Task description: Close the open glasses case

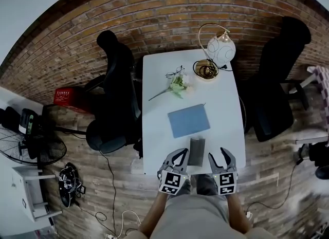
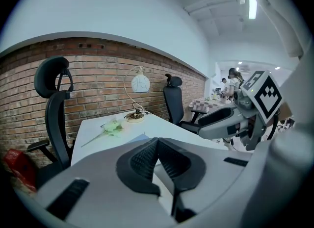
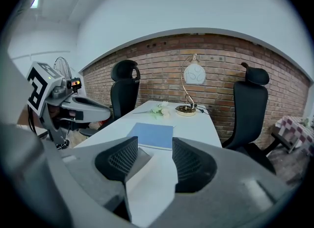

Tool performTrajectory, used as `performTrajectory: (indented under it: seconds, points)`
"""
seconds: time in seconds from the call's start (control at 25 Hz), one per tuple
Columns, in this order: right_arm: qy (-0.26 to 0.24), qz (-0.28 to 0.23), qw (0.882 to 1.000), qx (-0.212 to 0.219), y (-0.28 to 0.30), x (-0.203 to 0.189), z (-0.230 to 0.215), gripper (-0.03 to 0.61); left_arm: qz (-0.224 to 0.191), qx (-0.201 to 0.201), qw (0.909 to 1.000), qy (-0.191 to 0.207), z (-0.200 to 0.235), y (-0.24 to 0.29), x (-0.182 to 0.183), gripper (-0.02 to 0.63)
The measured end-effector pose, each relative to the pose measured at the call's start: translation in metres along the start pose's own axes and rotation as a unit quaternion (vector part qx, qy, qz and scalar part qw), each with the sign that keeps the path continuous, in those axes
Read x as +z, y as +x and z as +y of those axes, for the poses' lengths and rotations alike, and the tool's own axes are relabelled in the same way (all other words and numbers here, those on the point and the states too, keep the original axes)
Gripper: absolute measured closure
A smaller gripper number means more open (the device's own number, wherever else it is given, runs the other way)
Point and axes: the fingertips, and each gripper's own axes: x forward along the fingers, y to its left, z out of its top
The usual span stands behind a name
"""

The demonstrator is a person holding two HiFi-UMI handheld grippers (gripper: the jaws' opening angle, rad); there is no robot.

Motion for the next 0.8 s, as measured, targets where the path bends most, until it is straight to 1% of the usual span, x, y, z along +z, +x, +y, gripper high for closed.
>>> performTrajectory:
  seconds: [0.4, 0.6, 0.8]
  points:
    - [0.013, 0.028, 0.999, 0.013, 0.023, -0.025, -0.008, 0.356, 0.039, -0.014, 0.9992, -0.002, -0.009, 0.027, -0.028, 0.611]
    - [0.009, 0.040, 0.999, 0.015, 0.031, -0.039, -0.011, 0.356, 0.056, -0.021, 0.9982, -0.006, -0.014, 0.036, -0.041, 0.611]
    - [0.022, 0.051, 0.998, 0.028, 0.037, -0.046, -0.010, 0.356, 0.076, -0.027, 0.9967, -0.007, -0.020, 0.047, -0.056, 0.611]
